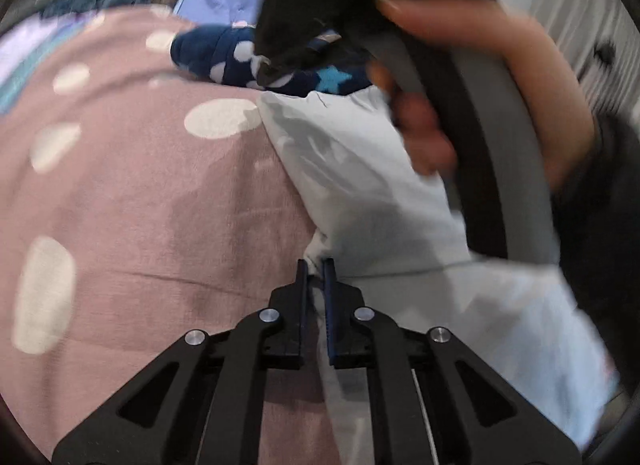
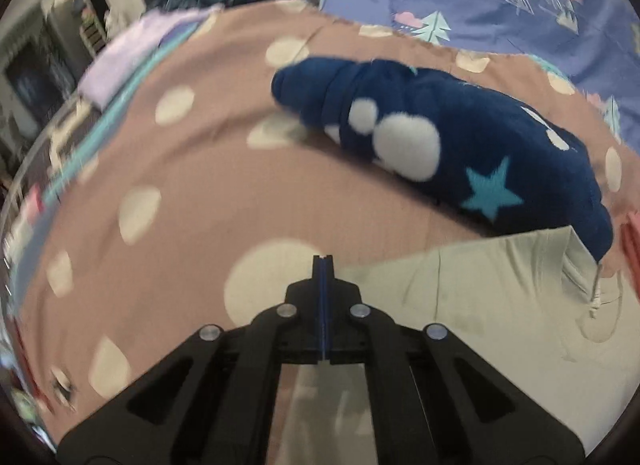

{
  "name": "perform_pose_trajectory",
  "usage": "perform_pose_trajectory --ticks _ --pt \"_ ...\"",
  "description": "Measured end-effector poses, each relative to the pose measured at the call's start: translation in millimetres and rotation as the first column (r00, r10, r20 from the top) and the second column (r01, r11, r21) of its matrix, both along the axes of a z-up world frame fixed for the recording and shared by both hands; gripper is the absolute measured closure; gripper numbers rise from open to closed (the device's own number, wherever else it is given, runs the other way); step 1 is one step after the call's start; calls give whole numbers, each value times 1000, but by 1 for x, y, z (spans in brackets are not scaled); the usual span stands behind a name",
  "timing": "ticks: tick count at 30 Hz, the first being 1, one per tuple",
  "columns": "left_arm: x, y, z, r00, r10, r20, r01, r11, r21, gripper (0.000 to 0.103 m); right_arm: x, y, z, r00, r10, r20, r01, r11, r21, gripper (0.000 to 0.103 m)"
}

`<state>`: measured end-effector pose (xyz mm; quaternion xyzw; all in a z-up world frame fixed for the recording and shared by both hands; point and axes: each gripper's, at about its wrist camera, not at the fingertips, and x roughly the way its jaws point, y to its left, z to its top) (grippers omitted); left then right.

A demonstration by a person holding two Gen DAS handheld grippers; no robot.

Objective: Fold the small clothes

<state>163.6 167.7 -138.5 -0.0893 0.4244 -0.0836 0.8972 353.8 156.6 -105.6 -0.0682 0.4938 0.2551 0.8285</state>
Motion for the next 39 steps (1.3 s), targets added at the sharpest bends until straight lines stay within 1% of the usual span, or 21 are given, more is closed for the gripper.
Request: perform_pose_trajectory --ticks 2,5,6,7,8,9,12,13,16,18,21,23,24,25,28,31,32,35,36,37,39 --pt "-3 -5 2 1000 11 -7 -11 999 45 98 6 1 0 1000 9 -13 -9 1000 9 103" --pt "-3 0 1 1000 19 -8 -19 1000 13 98 4 0 3 998 44 -53 -44 999 -13 97" --pt "-3 3 0 1000 21 -9 -21 1000 -5 98 2 0 4 995 60 -76 -61 998 -17 73" --pt "-2 5 -1 1000 21 -9 -21 1000 -11 98 -1 0 5 995 68 -78 -70 997 -22 43" --pt "-3 5 -1 1000 22 -7 -22 1000 -13 98 -5 1 5 995 78 -61 -80 996 -42 38" --pt "-4 5 0 1000 20 -2 -20 1000 -15 98 -11 6 4 994 93 -51 -97 992 -78 43" --pt "-4 10 -2 1000 22 -3 -22 999 -43 98 -16 24 -21 993 104 -49 -113 962 -247 100" --pt "-4 12 -3 1000 24 -4 -24 998 -61 98 -16 24 -23 995 92 -31 -96 965 -245 101" --pt "-3 18 -5 999 29 -19 -31 994 -105 99 -1 14 -12 1000 -5 16 8 990 -143 101" --pt "-1 21 -7 999 33 -31 -37 991 -126 99 11 10 -15 1000 -6 -26 4 997 -78 102" --pt "-1 20 -6 999 31 -33 -34 992 -124 99 12 5 -12 999 44 21 -44 999 -12 103" --pt "-2 20 -5 999 26 -33 -30 993 -118 99 11 -8 -5 999 2 37 -3 999 37 88" --pt "-3 21 -4 999 26 -33 -29 993 -115 99 9 -16 -1 1000 -13 19 12 999 51 70" --pt "-3 21 -3 999 28 -34 -31 993 -115 99 7 -24 3 1000 -14 12 13 997 72 69" --pt "-7 26 6 1000 29 -3 -29 987 -161 99 -18 -50 25 997 34 63 -40 996 83 79" --pt "-11 27 19 995 1 96 22 970 -243 98 -46 -67 26 994 102 28 -104 991 83 90" --pt "-13 26 19 993 6 117 23 970 -243 93 -54 -71 21 992 125 -2 -124 988 95 91" --pt "-5 25 8 993 75 93 -57 982 -178 60 -70 -72 0 982 167 -93 -158 983 98 92" --pt "1 30 -1 993 105 56 -93 979 -182 59 -71 -71 -6 979 171 -107 -161 982 95 92" --pt "6 36 -7 994 108 25 -100 971 -220 59 -73 -70 -10 979 170 -114 -160 983 93 92" --pt "11 48 -9 993 111 33 -94 943 -318 59 -76 -72 -15 976 172 -133 -157 980 121 92"
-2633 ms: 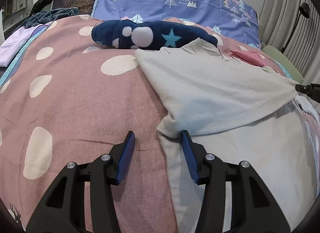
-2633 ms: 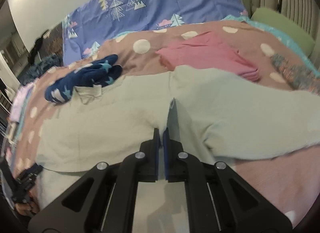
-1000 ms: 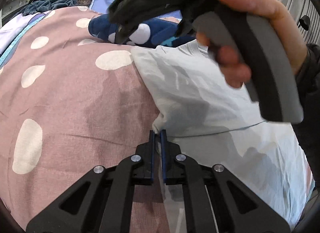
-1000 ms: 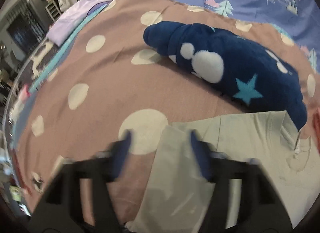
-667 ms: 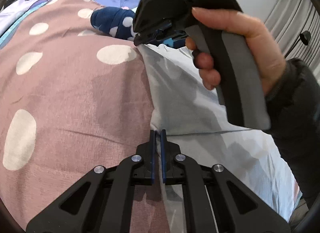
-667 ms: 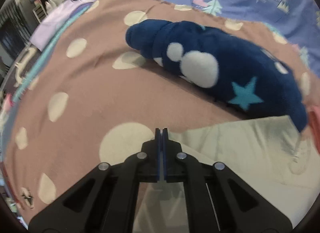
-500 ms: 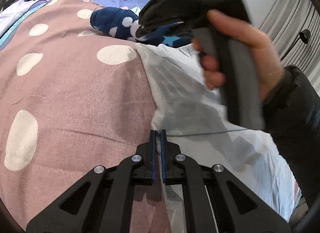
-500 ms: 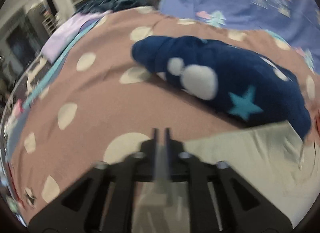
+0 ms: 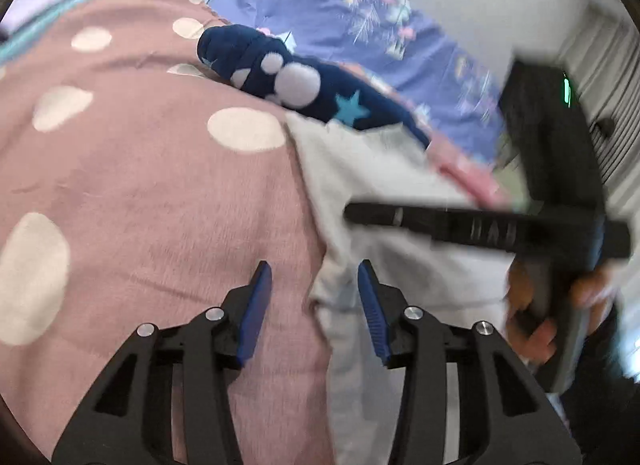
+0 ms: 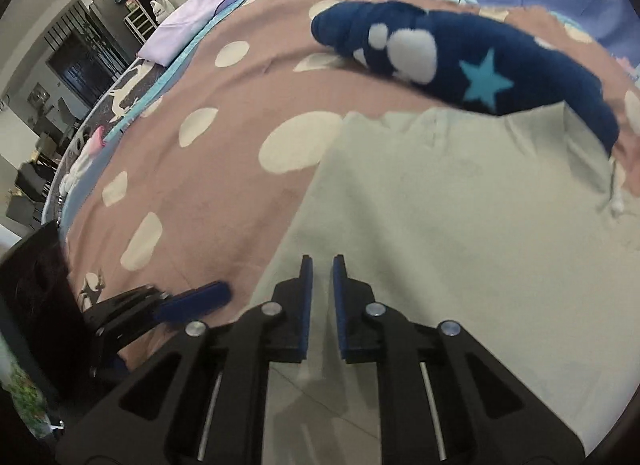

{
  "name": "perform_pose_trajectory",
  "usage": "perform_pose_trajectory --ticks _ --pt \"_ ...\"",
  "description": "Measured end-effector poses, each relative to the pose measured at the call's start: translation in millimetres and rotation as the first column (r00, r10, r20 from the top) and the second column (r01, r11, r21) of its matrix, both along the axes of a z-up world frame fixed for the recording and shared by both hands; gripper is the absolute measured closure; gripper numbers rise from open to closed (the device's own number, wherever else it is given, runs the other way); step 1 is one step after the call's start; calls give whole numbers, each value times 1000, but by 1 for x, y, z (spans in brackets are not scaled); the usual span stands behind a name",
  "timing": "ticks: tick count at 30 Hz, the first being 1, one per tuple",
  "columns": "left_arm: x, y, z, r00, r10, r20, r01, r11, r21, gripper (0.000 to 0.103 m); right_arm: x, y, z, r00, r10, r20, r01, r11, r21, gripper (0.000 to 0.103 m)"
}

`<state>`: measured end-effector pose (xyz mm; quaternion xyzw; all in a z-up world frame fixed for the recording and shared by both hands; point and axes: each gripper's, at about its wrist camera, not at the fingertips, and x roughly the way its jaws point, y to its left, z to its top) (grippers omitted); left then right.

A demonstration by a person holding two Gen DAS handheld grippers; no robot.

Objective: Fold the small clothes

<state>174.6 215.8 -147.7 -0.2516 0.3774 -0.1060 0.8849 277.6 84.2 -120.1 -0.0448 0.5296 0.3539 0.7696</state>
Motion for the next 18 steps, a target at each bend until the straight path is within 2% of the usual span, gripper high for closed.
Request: perform_pose_trajectory --ticks 2,4,5,6,7,9,10,11,12,13,14,15,17,18 --pt "8 3 -2 999 -31 13 32 999 -41 60 -1 0 -1 1000 -2 -4 2 1000 15 91" --pt "19 -5 -9 993 -113 -15 112 991 -77 89 -3 -4 2 1000 -14 7 14 999 29 90" --pt "19 -11 -11 989 -140 -38 138 988 -65 96 -2 -5 3 1000 -25 8 24 999 35 90" --pt "17 -15 -9 989 -142 -41 141 989 -43 96 -2 -9 5 999 -43 7 43 998 47 90" --pt "14 -14 -5 989 -146 -33 144 988 -60 96 -2 -13 6 998 -61 6 60 997 58 90" --pt "10 -1 1 992 -126 -10 123 981 -153 97 -4 -20 10 996 -87 10 86 993 77 90" --pt "11 6 1 994 -106 -15 102 980 -170 97 -5 -22 13 996 -87 15 86 993 82 90" --pt "12 11 -3 997 -63 -54 55 990 -131 98 -6 -23 13 996 -84 23 82 993 82 90" --pt "13 12 -8 996 -12 -88 7 998 -58 103 -9 -24 12 995 -87 42 85 995 62 90" --pt "12 15 -12 994 21 -107 -22 1000 -5 103 -10 -24 9 994 -95 54 93 995 36 89" --pt "12 18 -12 994 23 -105 -27 999 -40 103 -9 -23 2 992 -106 61 107 994 -5 89" --pt "12 18 -10 995 26 -98 -29 999 -38 103 -7 -22 -9 991 -116 63 119 992 -44 91" --pt "11 15 -7 996 32 -82 -32 999 5 103 -9 -24 -15 988 -123 91 126 992 -27 91" --pt "10 14 -7 997 23 -79 -23 1000 -6 103 -12 -24 -12 986 -127 108 130 991 -23 91"
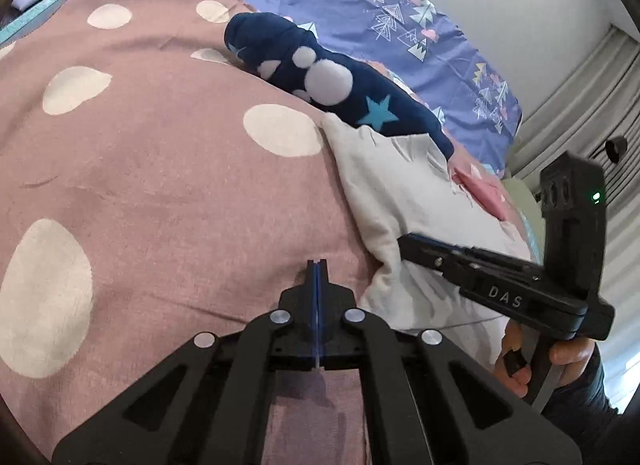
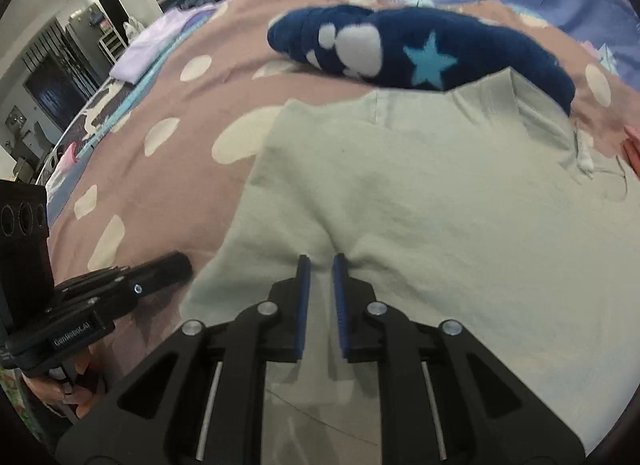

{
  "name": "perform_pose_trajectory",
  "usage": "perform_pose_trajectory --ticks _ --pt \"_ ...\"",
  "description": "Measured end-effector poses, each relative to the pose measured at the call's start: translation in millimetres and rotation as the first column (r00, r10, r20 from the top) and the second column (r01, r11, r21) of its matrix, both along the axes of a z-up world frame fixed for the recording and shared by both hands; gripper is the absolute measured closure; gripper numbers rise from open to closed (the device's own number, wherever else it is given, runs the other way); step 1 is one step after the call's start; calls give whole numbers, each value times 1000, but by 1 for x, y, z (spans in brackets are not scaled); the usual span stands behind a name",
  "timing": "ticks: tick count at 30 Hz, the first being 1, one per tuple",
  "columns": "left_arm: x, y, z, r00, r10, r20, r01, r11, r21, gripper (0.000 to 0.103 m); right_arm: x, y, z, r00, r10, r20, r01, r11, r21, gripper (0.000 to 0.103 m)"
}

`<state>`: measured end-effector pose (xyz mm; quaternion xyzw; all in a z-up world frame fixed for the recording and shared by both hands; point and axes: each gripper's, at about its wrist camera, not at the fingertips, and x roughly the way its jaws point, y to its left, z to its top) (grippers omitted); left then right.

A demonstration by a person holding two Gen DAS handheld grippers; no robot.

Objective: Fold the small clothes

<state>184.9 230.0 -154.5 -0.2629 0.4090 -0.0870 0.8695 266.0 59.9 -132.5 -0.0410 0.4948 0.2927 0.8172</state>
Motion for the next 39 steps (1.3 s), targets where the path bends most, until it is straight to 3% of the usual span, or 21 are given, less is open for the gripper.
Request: perform_pose_trajectory --ticks 3,5,6,7,9,12,15,18,21,24,28,29,31,32,33,34,35,37,39 --pt "-9 -7 14 993 -75 88 80 996 -51 103 -15 -6 16 999 -8 37 6 999 44 86" --pt "-13 -21 22 980 -138 145 143 989 -29 95 -27 -8 25 997 31 68 -36 996 81 85" --pt "-11 -32 21 977 -162 136 162 987 14 88 -33 -6 25 995 49 84 -53 998 47 78" --pt "-6 -41 16 981 -167 101 162 985 58 88 -36 -3 19 995 63 83 -62 998 -10 77" --pt "3 -53 1 986 -167 15 163 978 128 93 -34 -5 3 997 55 53 -51 996 -77 86" --pt "2 -56 5 986 -162 32 155 974 168 93 -36 -31 8 998 -28 58 30 999 -34 90" --pt "3 -61 5 986 -165 31 155 966 209 93 -51 -62 27 982 -116 151 124 991 -46 90" --pt "3 -61 4 986 -166 32 156 965 212 93 -77 -91 53 940 -169 295 208 973 -104 89" --pt "-1 -57 3 986 -164 34 155 970 188 93 -107 -119 80 886 -217 410 280 955 -99 87" --pt "-3 -57 4 987 -157 37 147 970 195 93 -128 -148 97 843 -267 468 337 939 -71 80" --pt "-8 -66 16 992 -112 61 92 960 264 92 -149 -187 110 805 -337 488 397 917 -22 79" --pt "-10 -72 22 992 -98 80 70 952 299 85 -153 -197 112 799 -354 486 411 912 -13 79" --pt "-15 -88 38 984 -121 133 61 920 387 60 -160 -220 115 784 -399 475 445 895 19 76" --pt "-16 -98 45 978 -142 150 61 894 443 37 -162 -230 114 776 -419 472 459 888 33 74" --pt "-16 -112 52 976 -151 154 49 850 524 32 -162 -241 113 761 -446 471 481 875 53 72" --pt "-13 -122 57 978 -153 140 46 819 572 32 -163 -250 112 743 -472 475 500 862 75 67" --pt "-9 -131 60 981 -153 118 52 798 601 32 -166 -265 109 702 -512 494 533 839 112 63" --pt "2 -146 68 982 -158 106 67 808 586 32 -170 -284 105 641 -547 539 571 809 141 51" --pt "14 -159 72 982 -156 108 72 832 550 32 -172 -312 99 602 -573 555 613 778 138 51"
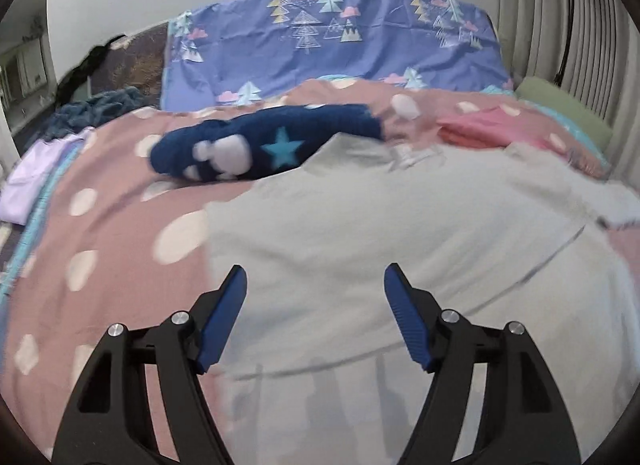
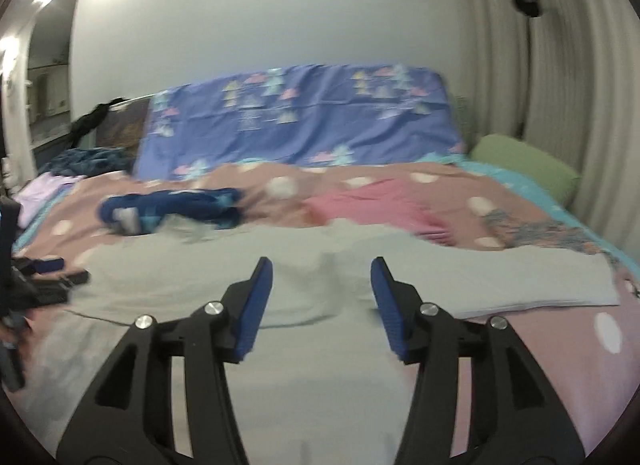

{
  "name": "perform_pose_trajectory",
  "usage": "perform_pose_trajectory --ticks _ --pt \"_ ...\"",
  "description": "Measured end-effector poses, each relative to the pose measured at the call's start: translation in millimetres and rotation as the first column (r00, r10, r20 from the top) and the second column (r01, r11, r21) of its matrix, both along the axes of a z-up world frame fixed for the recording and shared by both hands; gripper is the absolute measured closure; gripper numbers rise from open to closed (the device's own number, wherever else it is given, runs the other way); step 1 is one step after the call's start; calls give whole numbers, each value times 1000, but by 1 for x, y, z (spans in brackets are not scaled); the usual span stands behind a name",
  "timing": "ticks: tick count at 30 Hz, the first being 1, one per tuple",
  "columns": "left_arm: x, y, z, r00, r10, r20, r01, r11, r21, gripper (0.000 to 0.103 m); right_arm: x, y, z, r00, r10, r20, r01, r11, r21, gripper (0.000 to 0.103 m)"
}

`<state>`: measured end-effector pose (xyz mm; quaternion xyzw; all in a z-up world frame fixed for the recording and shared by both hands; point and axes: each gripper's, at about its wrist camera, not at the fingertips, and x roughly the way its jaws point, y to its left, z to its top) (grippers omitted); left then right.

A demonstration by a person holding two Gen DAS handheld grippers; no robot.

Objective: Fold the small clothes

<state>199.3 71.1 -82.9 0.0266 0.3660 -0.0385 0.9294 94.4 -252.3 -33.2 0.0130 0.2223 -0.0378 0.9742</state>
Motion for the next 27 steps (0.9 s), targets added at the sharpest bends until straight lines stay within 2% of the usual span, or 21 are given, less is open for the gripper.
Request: perform_pose_trajectory --ticks 2,4,5,6,7,8,9,10,11,12,13,14,15,16,18,19,22,25,26,27 --pt "12 -15 -1 1000 -4 3 4 1000 -14 32 1 -41 -4 997 -68 -28 69 996 56 51" --pt "28 -32 -10 1000 -5 -21 5 1000 -4 32 -1 -96 -10 984 -165 -72 174 970 168 54" --pt "36 -41 -16 999 -5 -44 5 1000 -3 32 -5 -138 -17 967 -232 -105 253 929 271 60" --pt "43 -47 -25 997 -10 -78 8 1000 -25 32 -9 -168 -24 952 -276 -135 306 886 348 76" --pt "49 -51 -34 994 -21 -112 15 999 -53 32 -16 -198 -32 934 -313 -172 357 833 423 86" --pt "54 -56 -45 989 -29 -147 19 998 -66 35 -27 -240 -45 910 -353 -217 414 738 533 88" --pt "57 -61 -57 986 -17 -166 11 999 -37 34 -36 -264 -54 895 -379 -234 440 672 595 88" --pt "56 -65 -61 988 -14 -152 13 1000 -6 34 -49 -293 -64 875 -416 -248 467 593 656 88" --pt "55 -67 -62 990 -12 -141 14 1000 18 34 -57 -309 -70 863 -436 -255 480 549 684 88" --pt "53 -67 -61 990 -10 -138 14 1000 26 34 -69 -336 -80 848 -457 -268 489 482 727 81" --pt "52 -66 -61 990 -11 -137 14 1000 17 34 -74 -351 -88 843 -459 -282 490 436 755 75" --pt "51 -63 -62 990 -14 -138 14 1000 -5 34 -78 -363 -96 851 -451 -271 461 392 796 75" --pt "51 -58 -62 990 -19 -140 14 999 -35 34 -82 -378 -105 862 -442 -248 410 318 855 75" --pt "51 -57 -62 990 -23 -141 15 999 -52 34 -84 -389 -111 865 -444 -234 375 262 889 75" --pt "49 -55 -63 990 -25 -140 16 998 -62 33 -83 -401 -116 858 -463 -222 353 219 910 75" --pt "51 -59 -63 990 -24 -138 17 998 -55 33 -80 -405 -118 854 -472 -220 351 210 912 75" --pt "52 -65 -62 991 -21 -134 18 999 -28 33 -63 -413 -117 838 -493 -235 375 206 904 75" --pt "52 -61 -62 991 -28 -134 20 998 -57 31 -46 -414 -112 816 -514 -266 416 202 887 75" --pt "52 -60 -62 991 -30 -133 22 998 -66 30 -46 -416 -112 805 -525 -275 428 194 883 76" --pt "52 -59 -62 991 -35 -132 25 997 -74 29 -47 -415 -111 801 -529 -280 434 191 881 85"
